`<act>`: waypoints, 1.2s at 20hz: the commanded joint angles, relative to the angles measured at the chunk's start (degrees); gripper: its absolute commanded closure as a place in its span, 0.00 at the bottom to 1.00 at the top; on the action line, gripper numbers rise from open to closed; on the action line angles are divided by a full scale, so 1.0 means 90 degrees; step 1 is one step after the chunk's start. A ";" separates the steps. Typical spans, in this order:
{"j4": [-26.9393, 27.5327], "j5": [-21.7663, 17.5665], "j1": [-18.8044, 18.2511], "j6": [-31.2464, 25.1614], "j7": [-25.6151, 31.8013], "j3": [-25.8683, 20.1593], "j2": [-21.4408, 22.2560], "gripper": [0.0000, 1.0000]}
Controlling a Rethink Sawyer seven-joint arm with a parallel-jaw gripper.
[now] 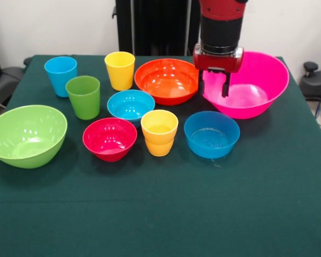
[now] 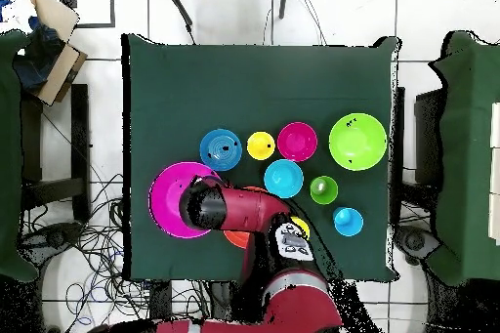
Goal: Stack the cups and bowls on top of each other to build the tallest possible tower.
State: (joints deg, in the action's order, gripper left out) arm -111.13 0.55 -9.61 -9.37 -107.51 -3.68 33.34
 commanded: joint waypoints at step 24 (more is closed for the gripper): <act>0.0342 -0.0400 -0.0119 -0.0059 -0.0267 -0.0526 -0.0251 0.00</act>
State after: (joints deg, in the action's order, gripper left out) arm -111.15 0.54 -10.25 -9.37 -107.51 -4.97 34.76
